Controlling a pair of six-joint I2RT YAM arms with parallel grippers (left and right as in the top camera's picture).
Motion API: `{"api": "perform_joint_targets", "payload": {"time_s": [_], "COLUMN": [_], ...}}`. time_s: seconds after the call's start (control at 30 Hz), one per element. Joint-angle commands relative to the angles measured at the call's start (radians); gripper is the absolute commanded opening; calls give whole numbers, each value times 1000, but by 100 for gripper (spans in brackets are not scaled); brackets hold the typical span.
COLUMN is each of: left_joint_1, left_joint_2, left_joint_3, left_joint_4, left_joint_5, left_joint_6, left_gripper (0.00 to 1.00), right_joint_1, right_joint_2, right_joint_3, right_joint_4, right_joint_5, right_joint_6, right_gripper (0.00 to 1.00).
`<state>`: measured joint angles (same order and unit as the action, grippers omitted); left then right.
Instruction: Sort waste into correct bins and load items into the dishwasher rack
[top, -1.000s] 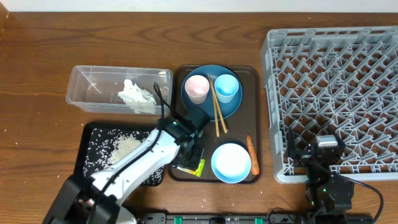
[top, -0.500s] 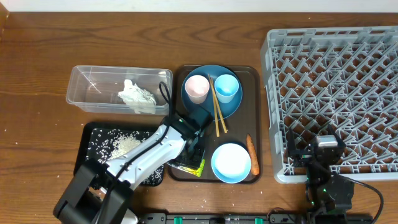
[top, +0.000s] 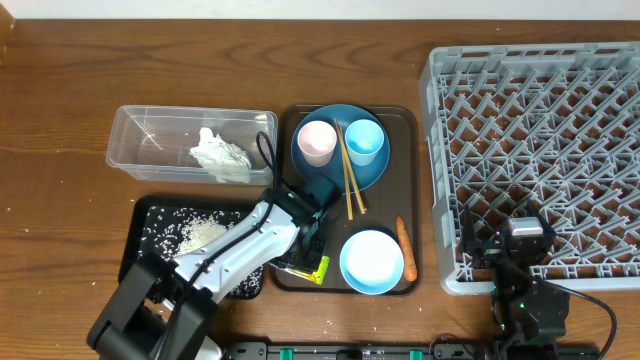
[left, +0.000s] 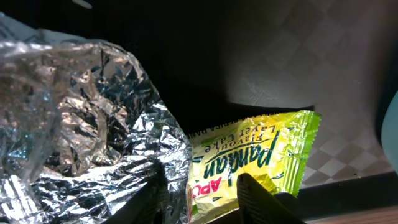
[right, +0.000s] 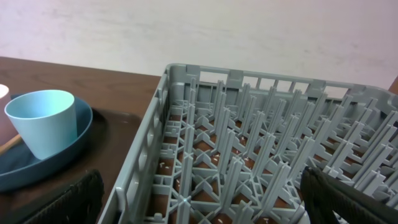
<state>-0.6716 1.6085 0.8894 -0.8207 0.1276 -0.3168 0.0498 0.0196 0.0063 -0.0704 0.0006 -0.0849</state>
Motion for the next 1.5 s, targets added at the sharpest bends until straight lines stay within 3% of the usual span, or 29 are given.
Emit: {"api": "perform_joint_targets", "payload": {"time_s": [0.0,0.27,0.6,1.0,1.3,1.47], "left_joint_1": [-3,-3,-3,-1,29,60], "left_joint_2": [8,8,7,-52,-176,-238], "left_joint_3": [-23,-50,-53,83,163,164], "left_joint_4": [-3,1,19,-7,-7,-10], "left_joint_5": [-11,-8,-2,66,-111,-121], "left_joint_6": [-2,-2,-2,-2,-2,-2], "left_gripper": [38,32,6,6,6,7], "right_joint_1": [-11,-11,-11,-11,-11,-11], "right_joint_2": [1,1,1,1,1,1], "right_joint_3": [-1,-1,-1,-1,-1,-1], "right_joint_4": [-4,-4,-4,-4,-4,-4], "right_joint_5": [10,10,10,10,10,10], "right_joint_6": [-6,-6,-6,-6,-6,-6], "right_gripper": [99,99,99,99,99,99]}}
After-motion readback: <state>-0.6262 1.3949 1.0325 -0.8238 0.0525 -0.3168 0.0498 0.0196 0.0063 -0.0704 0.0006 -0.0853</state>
